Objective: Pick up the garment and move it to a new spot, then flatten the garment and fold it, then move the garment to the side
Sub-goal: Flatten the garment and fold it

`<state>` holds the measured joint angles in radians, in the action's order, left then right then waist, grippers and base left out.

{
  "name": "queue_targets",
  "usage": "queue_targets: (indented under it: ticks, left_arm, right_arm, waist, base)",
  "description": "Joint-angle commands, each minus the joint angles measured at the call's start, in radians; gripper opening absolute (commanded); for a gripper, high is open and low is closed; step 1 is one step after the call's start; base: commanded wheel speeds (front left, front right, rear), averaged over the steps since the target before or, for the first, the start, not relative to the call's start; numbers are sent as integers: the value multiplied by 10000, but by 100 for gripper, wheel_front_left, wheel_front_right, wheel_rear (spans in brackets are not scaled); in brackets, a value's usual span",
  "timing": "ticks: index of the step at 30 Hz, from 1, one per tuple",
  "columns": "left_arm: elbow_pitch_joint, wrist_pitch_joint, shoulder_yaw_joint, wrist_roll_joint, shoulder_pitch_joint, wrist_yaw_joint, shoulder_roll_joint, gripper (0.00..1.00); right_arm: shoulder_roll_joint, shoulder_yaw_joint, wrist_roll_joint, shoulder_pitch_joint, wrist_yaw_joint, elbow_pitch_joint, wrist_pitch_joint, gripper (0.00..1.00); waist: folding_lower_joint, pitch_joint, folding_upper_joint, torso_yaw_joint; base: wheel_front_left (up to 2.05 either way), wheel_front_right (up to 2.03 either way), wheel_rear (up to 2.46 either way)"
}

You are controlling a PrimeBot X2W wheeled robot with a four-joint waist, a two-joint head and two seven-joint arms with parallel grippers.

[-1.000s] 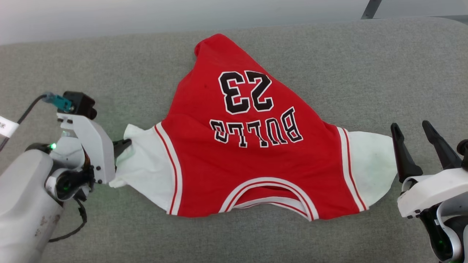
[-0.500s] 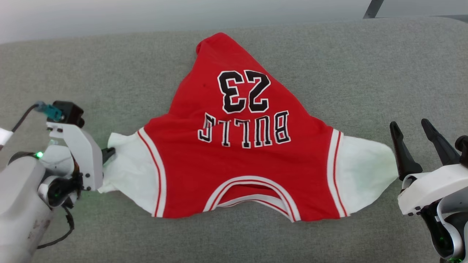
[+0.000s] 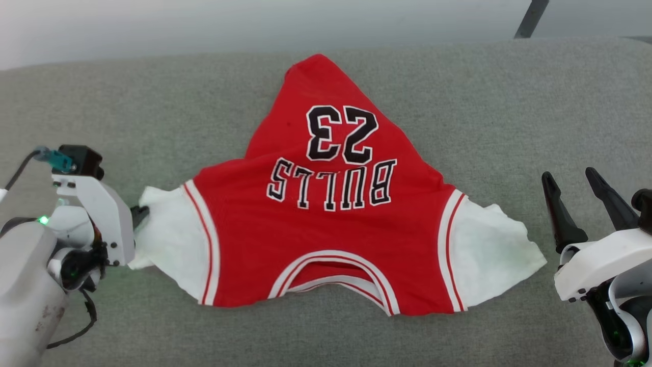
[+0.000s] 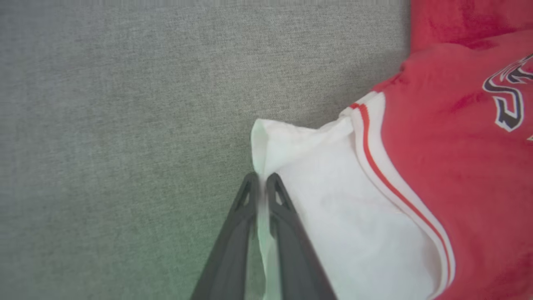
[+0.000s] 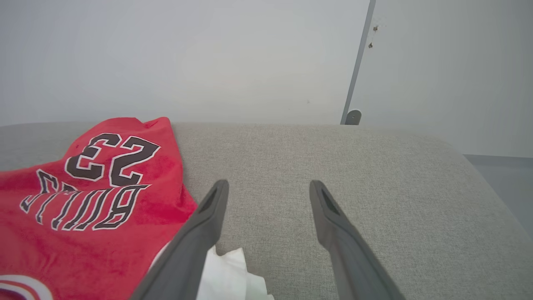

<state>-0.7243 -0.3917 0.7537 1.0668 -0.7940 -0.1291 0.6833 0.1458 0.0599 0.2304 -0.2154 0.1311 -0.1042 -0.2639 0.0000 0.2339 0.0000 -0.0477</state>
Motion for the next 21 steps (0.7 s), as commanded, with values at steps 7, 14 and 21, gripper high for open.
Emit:
queue_targets:
  ticks: [7, 14, 21]
  left_arm:
    - [398, 141, 317, 165, 156, -22, 119, 100]
    - [992, -316, 493, 568, 789, 2, 322, 100]
    - [1499, -649, 673, 748, 1529, 342, 515, 100]
  right_arm:
    - [80, -20, 30, 259, -7, 49, 24, 100]
    - [36, -52, 36, 561, -7, -12, -54, 100]
    - [-8, -43, 44, 838, -7, -264, -168, 100]
  waist:
    - [0, -800, 0, 379]
    - [0, -1611, 0, 616]
    - [0, -2169, 0, 564]
  base:
    - [0, 0, 0]
    - [0, 0, 0]
    - [0, 0, 0]
